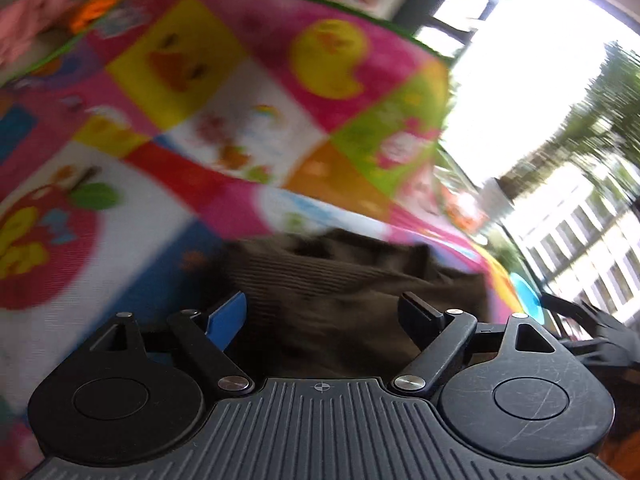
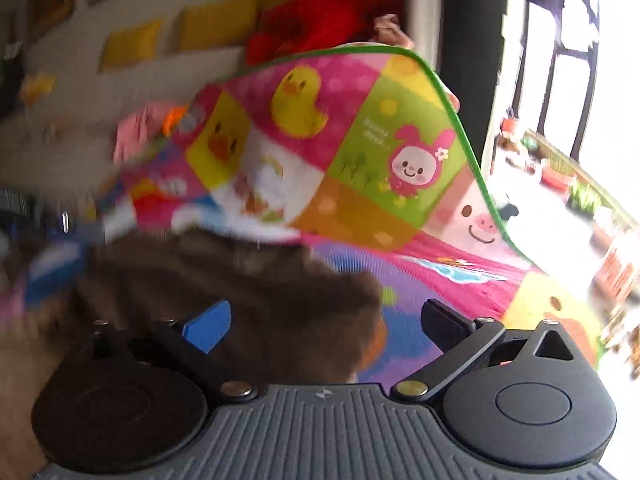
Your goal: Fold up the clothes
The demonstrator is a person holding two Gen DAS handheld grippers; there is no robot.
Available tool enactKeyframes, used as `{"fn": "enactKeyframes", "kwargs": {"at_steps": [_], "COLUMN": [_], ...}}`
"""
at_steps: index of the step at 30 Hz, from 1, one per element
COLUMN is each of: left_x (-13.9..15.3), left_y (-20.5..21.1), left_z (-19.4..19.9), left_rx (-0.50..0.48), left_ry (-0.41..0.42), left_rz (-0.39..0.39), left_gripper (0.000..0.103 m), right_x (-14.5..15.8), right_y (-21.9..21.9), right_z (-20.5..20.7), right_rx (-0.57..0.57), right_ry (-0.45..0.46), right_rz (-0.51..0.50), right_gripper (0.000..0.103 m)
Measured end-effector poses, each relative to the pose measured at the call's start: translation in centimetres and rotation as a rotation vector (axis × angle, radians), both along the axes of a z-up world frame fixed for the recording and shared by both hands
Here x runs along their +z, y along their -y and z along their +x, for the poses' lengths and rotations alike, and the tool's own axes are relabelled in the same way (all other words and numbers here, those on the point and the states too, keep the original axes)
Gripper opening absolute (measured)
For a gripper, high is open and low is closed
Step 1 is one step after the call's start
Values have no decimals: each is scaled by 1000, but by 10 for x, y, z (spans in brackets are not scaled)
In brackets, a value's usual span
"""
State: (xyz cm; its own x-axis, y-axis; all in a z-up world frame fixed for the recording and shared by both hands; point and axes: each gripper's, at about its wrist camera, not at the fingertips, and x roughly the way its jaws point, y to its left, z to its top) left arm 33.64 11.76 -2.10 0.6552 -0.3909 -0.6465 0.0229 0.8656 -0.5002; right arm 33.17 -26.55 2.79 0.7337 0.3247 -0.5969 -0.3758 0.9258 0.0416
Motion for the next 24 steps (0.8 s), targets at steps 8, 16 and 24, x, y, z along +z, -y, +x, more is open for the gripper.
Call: {"fn": "enactKeyframes", "kwargs": {"at_steps": [8, 16, 24], "left_x": [-31, -30, 15], "left_y": [-11, 10, 13], "left_z": [34, 29, -25], "left_rx": [43, -2, -68], "left_ry": [-91, -35, 118], "left_rz": [-112, 23, -24], "left_gripper": [72, 35, 19], "right_x": [-28, -61, 3], "right_y": [-47, -76, -47], "right_z": [106, 116, 26], "right_rx": [7, 39, 67], "right_ry": [-110, -105, 55], "right_rz": [16, -71, 5], "right_gripper": [57, 13, 9]}}
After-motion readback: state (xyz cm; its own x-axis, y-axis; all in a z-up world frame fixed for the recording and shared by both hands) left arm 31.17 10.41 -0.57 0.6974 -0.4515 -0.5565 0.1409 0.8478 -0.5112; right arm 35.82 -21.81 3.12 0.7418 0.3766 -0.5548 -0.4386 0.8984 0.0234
